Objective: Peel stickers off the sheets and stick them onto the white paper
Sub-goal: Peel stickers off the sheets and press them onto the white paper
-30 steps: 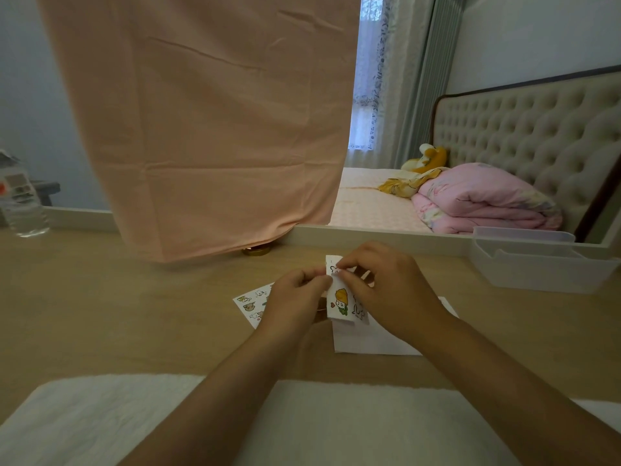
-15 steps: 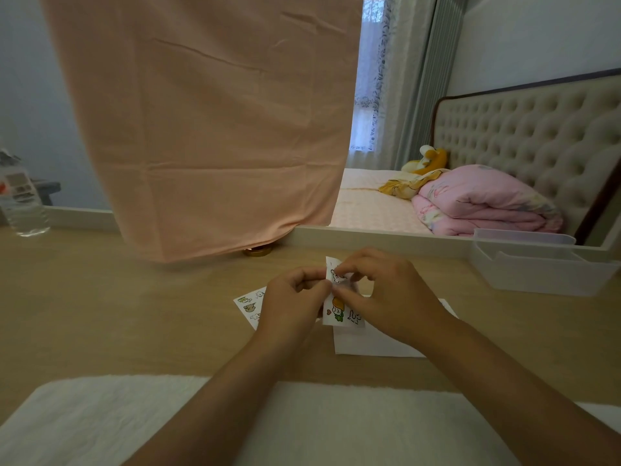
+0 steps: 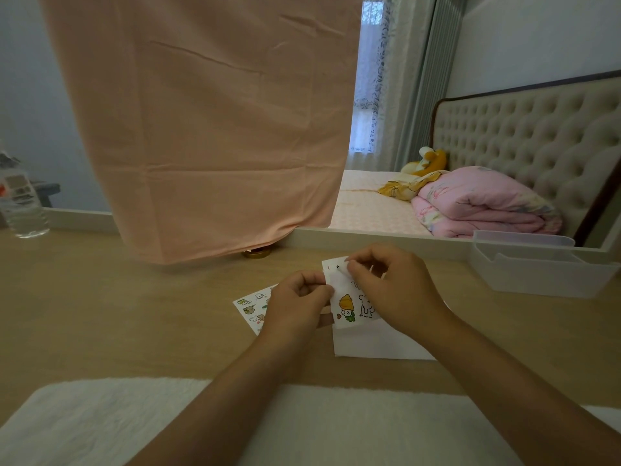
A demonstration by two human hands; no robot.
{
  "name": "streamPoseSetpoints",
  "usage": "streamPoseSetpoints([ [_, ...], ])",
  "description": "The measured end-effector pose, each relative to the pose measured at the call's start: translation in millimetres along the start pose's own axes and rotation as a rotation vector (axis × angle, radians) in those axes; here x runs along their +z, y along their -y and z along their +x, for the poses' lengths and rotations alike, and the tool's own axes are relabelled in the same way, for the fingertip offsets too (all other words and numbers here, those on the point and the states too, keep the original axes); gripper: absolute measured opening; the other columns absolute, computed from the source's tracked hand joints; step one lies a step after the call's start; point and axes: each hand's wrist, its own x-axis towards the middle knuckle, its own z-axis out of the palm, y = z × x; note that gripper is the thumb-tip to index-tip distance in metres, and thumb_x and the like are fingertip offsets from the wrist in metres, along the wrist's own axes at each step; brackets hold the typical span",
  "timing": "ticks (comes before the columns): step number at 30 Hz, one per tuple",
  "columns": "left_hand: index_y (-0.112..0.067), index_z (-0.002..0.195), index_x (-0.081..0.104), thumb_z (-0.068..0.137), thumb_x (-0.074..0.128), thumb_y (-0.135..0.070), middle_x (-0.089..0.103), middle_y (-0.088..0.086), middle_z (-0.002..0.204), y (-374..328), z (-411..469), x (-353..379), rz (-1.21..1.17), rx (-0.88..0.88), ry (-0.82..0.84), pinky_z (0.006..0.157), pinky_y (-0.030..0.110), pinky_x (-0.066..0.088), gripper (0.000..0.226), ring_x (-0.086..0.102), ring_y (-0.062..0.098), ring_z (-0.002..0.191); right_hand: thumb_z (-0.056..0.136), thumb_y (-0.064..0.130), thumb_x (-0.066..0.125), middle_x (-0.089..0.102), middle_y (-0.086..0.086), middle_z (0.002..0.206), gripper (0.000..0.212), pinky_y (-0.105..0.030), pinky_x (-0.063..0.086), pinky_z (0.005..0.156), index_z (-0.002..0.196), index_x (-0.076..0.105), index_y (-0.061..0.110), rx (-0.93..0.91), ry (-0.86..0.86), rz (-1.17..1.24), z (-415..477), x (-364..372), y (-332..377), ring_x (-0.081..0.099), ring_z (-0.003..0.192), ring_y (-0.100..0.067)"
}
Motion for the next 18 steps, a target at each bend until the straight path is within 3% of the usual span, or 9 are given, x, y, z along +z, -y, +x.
streamPoseSetpoints([
  [3,-0.007,0.104,0.065,0.096,0.059,-0.003,0.077,0.006,0.096,2.3,0.6,0.2,0.017,0.015,-0.005,0.073,0.038,0.064,0.01,0.076,0.016,0.084,0.093,0.019,0.067,0.073,0.004,0.074,0.012,-0.026,0.056,0.059,0.088,0.077,0.023,0.188,0.07,0.206,1.9,-1.5,3.5,0.068,0.064,-0.003],
  [5,-0.01,0.102,0.067,0.096,0.059,-0.003,0.077,0.006,0.095,3.6,2.2,-1.0,0.053,0.042,-0.028,0.076,0.041,0.063,0.012,0.076,0.017,0.083,0.093,0.014,0.067,0.07,0.005,0.067,0.014,-0.019,0.047,0.051,0.085,0.077,0.018,0.257,0.1,0.292,2.5,-3.4,6.5,0.06,0.052,0.001],
  [8,-0.018,0.097,0.069,0.094,0.06,-0.005,0.076,0.001,0.09,5.3,4.5,-2.9,0.152,0.099,-0.085,0.076,0.039,0.063,0.016,0.075,0.013,0.081,0.095,0.013,0.064,0.069,-0.001,0.069,0.015,-0.016,0.039,0.044,0.087,0.077,0.01,0.342,0.163,0.365,2.5,-7.1,7.8,0.052,0.046,-0.007],
  [13,-0.027,0.095,0.071,0.091,0.059,-0.01,0.073,-0.005,0.088,6.3,3.6,-5.5,0.34,0.241,-0.111,0.077,0.045,0.061,0.021,0.071,0.012,0.083,0.095,0.018,0.062,0.072,0.002,0.071,0.018,-0.018,0.038,0.047,0.087,0.078,0.013,0.383,0.195,0.331,2.5,-9.6,6.3,0.055,0.051,-0.013],
  [18,-0.032,0.105,0.074,0.093,0.057,-0.013,0.072,-0.016,0.095,4.2,4.9,-12.4,0.559,0.346,-0.095,0.08,0.034,0.059,0.029,0.067,0.002,0.087,0.096,0.026,0.064,0.074,0.003,0.072,0.023,-0.019,0.041,0.048,0.079,0.076,0.018,0.348,0.252,0.182,4.1,-14.8,4.5,0.057,0.053,-0.011],
])
